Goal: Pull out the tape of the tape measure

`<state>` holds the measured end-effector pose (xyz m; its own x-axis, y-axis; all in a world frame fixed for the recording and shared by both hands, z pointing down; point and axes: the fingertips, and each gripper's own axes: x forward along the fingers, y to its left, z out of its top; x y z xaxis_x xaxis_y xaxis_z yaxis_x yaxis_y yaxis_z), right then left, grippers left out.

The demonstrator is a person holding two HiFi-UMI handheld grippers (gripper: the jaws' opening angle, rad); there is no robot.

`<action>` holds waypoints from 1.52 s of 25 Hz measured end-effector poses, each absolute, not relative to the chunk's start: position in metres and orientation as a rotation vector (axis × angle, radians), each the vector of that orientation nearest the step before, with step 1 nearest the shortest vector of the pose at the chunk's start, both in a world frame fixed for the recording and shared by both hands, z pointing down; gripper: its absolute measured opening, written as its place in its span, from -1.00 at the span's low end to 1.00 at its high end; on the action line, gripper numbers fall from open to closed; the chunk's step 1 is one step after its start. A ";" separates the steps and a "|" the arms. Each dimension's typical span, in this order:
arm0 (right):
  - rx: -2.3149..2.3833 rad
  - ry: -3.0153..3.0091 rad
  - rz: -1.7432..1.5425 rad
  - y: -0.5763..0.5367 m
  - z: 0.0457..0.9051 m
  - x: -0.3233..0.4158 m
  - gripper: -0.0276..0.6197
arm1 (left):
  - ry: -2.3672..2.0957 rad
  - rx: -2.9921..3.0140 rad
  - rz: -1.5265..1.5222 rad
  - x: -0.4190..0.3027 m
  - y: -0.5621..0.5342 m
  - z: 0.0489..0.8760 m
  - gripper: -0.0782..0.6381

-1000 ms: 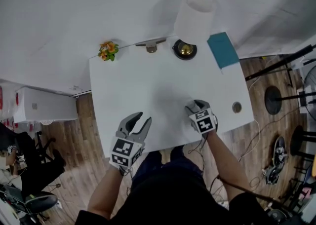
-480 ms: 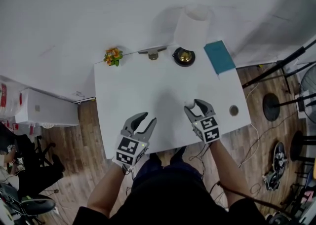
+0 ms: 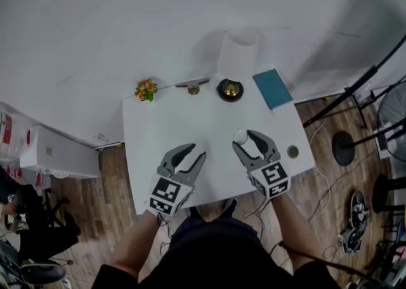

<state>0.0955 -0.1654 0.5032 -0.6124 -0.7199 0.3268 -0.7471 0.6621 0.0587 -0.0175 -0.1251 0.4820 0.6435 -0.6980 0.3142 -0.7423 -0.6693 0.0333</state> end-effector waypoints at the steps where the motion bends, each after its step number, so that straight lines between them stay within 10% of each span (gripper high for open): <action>1: 1.174 -2.564 0.101 -0.163 0.494 0.095 -0.24 | -1.184 2.724 0.404 -0.015 -0.125 0.473 -0.40; 38: 1.068 -2.319 -0.832 -0.130 0.387 0.070 -0.23 | -1.050 3.523 0.979 0.055 -0.121 0.391 -0.61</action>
